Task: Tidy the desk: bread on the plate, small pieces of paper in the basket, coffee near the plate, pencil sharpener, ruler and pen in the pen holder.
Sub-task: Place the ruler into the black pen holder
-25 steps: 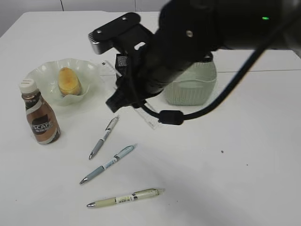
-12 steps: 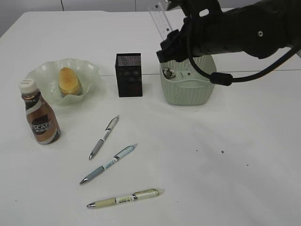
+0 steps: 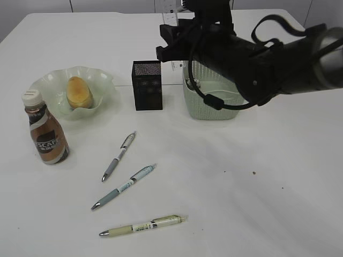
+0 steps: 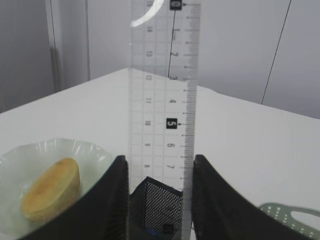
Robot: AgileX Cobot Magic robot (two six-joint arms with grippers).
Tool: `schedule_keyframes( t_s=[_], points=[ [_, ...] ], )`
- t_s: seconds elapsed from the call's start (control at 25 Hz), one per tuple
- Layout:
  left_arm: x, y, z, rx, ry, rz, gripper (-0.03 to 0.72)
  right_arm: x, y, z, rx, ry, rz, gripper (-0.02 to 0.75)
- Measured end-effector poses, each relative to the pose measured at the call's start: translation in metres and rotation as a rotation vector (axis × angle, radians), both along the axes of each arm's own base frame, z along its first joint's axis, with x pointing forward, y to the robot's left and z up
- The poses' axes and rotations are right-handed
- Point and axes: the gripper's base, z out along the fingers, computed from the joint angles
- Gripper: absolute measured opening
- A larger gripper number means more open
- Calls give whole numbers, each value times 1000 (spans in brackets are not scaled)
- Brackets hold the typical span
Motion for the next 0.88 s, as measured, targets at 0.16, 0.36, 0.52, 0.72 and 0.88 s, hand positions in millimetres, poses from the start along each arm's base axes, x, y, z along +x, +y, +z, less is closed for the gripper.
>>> schedule_keyframes(
  t_s=[0.16,0.36,0.52,0.72,0.88],
  points=[
    [0,0,0,0,0,0,253,18,8,-17,53,-44,-12,260],
    [0,0,0,0,0,0,253,45,20,-30,93,-70,-13,260],
    [0,0,0,0,0,0,253,60,27,-34,129,-84,-13,260],
    [0,0,0,0,0,0,253,76,35,-34,177,-117,-9,260],
    [0,0,0,0,0,0,253,85,40,-39,192,-138,-7,260]
  ],
)
